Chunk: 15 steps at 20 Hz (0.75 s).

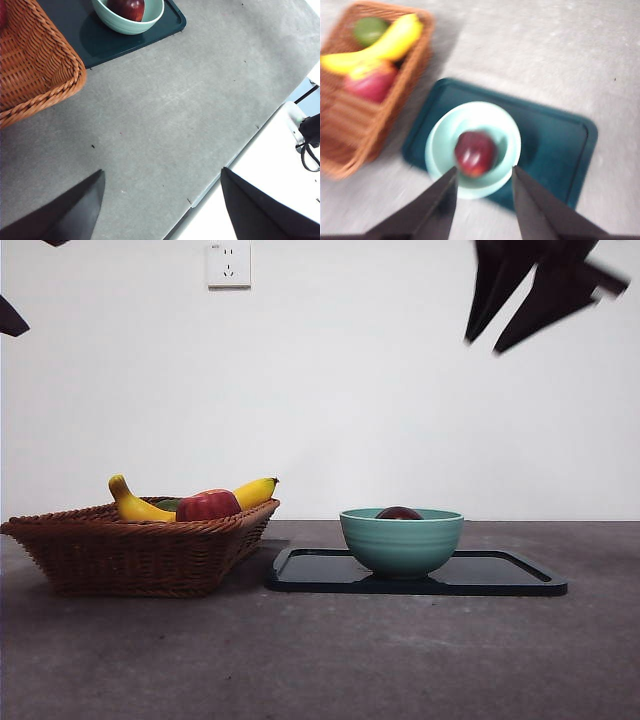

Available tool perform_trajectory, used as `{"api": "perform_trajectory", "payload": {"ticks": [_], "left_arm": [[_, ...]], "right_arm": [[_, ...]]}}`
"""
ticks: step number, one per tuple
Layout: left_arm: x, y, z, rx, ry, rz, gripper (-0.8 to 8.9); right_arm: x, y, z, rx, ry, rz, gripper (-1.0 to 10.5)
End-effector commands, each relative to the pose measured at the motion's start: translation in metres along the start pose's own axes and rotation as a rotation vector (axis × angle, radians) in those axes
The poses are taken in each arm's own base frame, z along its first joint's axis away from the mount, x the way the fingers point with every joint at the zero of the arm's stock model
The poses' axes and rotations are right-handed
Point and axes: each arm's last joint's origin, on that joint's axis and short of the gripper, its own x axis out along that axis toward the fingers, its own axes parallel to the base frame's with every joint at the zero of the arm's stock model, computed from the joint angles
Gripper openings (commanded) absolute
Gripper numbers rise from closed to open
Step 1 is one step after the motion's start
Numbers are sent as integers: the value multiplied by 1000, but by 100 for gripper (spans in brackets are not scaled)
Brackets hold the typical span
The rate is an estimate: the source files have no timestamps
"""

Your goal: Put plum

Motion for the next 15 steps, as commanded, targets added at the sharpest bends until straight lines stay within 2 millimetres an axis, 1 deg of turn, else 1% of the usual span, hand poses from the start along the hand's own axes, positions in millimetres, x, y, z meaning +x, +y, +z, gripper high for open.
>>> {"api": "perform_trajectory", "payload": {"ticks": [1,4,7,11,13,15], "left_arm": [[0,-1,2,7,-6,-9,373],[0,-1,2,7,-6,-9,373],[0,-1,2,7,-7,-9,373],[0,-1,2,7,-6,-9,373],[0,-1,2,7,-6,-9,373],[0,-1,2,7,-6,-9,373]], "right_arm": [[-22,9,-4,-46,-13,15,174],[-43,17,-22,-74,-38,36,174],[-55,20,-52,-92,-38,58,174],[-61,20,-96,-112,-29,138,174],[-61,19,-114,-118,-20,197,174],[-61,17,-129,-114,-8,229,174]]}}
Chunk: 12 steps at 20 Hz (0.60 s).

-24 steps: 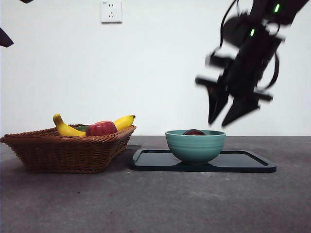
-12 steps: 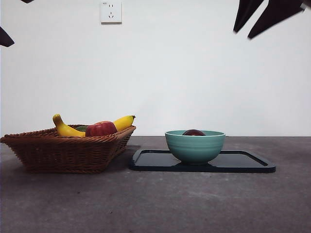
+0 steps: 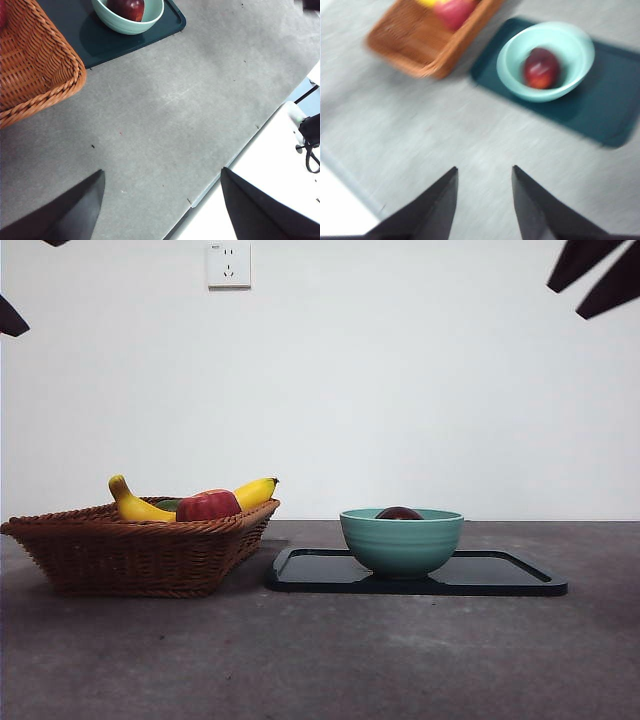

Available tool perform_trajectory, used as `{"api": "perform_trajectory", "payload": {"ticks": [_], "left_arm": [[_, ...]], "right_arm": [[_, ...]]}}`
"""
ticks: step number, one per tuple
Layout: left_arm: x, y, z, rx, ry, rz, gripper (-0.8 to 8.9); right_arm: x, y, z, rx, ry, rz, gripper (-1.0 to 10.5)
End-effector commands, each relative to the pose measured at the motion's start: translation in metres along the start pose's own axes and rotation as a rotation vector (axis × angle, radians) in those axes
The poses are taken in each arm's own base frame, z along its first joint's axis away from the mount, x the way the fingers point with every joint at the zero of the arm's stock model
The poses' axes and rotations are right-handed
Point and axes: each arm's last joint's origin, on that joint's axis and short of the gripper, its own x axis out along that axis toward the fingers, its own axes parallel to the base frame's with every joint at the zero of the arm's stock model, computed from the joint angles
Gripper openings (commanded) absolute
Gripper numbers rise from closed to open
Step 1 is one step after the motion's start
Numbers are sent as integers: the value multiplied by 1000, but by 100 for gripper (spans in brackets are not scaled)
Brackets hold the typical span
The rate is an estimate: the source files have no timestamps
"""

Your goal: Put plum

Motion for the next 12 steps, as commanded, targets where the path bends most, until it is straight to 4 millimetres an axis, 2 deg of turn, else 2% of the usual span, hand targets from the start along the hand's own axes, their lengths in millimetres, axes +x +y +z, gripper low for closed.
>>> {"api": "perform_trajectory", "payload": {"ticks": [1,3,12], "left_arm": [[0,-1,2,7,-6,-9,373],[0,-1,2,6,-6,-9,373],[0,-1,2,6,-5,-9,373]], "right_arm": [[1,1,-8,-10,1,26,174],[0,0,-13,-11,-1,26,173],[-1,1,-13,-12,-6,26,173]]}}
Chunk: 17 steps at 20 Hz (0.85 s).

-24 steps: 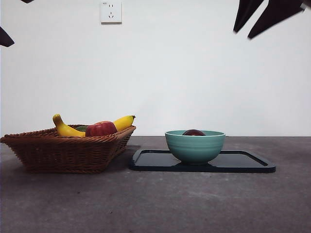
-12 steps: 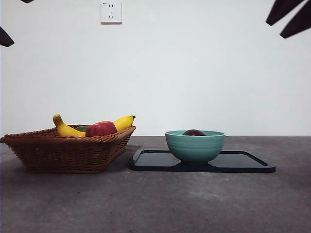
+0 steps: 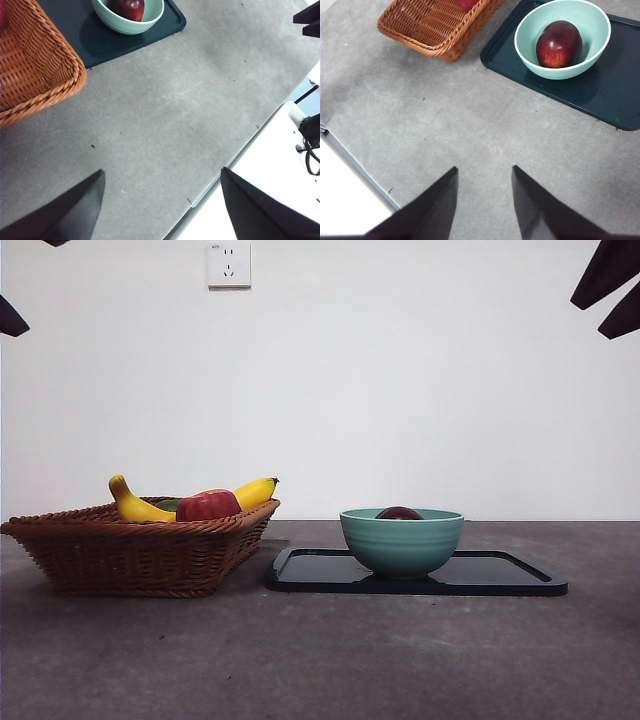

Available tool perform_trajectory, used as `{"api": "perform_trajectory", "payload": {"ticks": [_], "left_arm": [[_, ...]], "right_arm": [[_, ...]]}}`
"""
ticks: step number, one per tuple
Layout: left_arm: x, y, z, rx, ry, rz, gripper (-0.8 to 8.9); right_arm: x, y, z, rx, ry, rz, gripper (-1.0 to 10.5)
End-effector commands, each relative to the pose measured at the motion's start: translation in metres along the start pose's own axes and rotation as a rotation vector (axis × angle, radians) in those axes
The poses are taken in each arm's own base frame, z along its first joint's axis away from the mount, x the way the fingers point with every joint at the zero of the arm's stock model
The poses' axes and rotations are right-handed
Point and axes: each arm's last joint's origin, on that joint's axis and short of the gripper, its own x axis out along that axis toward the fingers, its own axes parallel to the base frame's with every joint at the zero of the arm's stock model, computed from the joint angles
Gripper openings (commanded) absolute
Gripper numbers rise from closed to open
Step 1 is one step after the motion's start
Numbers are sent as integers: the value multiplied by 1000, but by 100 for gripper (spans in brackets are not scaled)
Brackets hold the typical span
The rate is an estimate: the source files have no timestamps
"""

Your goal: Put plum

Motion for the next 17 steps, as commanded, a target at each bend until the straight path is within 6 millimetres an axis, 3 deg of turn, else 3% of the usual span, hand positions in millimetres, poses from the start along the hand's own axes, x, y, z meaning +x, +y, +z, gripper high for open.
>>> {"api": "perform_trajectory", "payload": {"ticks": [1,5,9,13,17], "left_arm": [[0,-1,2,6,-6,-9,373],[0,-1,4,-24,-19,-10,371],[3,-6,20,-71,-132,-37,372],[18,-9,49,-101,-150,-6,372],[45,-10,96,-97,-113,36,372]], "right_arm": [[0,2,2,-13,-9,9,173],[0,2,2,-9,-9,9,173],[0,2,2,-5,-9,9,173],[0,2,3,7,-10,9,173],[0,2,3,26,-9,9,173]]}}
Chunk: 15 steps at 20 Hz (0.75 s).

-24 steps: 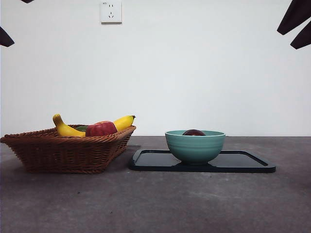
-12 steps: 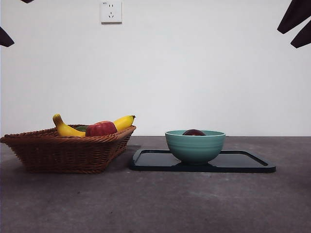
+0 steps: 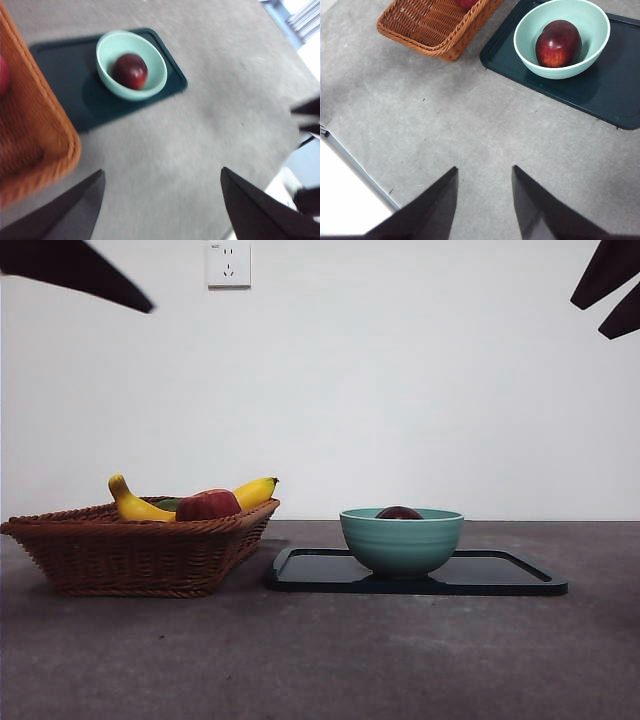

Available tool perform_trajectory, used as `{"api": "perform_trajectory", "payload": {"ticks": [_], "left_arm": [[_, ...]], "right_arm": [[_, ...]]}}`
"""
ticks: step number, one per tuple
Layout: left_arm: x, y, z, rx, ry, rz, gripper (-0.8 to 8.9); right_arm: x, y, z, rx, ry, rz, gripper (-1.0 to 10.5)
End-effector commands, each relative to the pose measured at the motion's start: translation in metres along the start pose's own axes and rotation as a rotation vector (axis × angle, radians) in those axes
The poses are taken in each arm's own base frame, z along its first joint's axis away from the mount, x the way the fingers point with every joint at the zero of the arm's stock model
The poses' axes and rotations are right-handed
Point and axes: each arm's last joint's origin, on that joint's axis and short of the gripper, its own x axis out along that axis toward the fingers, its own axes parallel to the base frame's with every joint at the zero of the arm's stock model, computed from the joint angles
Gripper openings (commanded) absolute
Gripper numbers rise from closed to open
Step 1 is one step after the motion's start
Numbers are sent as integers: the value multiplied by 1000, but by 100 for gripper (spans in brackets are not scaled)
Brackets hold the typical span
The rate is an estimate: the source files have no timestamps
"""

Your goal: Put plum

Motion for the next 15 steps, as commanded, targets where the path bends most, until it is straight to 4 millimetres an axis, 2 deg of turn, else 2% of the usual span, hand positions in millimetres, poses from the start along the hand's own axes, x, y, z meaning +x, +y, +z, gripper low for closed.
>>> {"api": "perform_trajectory", "payload": {"ticks": [1,5,7,10,15], "left_arm": [[20,-6,33,10,-10,28,372],[65,-14,78,30,11,37,371],[90,-18,91,43,30,55,371],[129,-21,104,50,76,61,371],[189,-22,109,62,149,99,371]], "right_arm": [[-1,2,3,30,-10,9,173],[-2,2,2,35,-17,10,173],[-5,3,2,44,-30,11,173],[-12,6,0,44,-54,10,173],[-26,9,-9,60,-75,-21,173]]}}
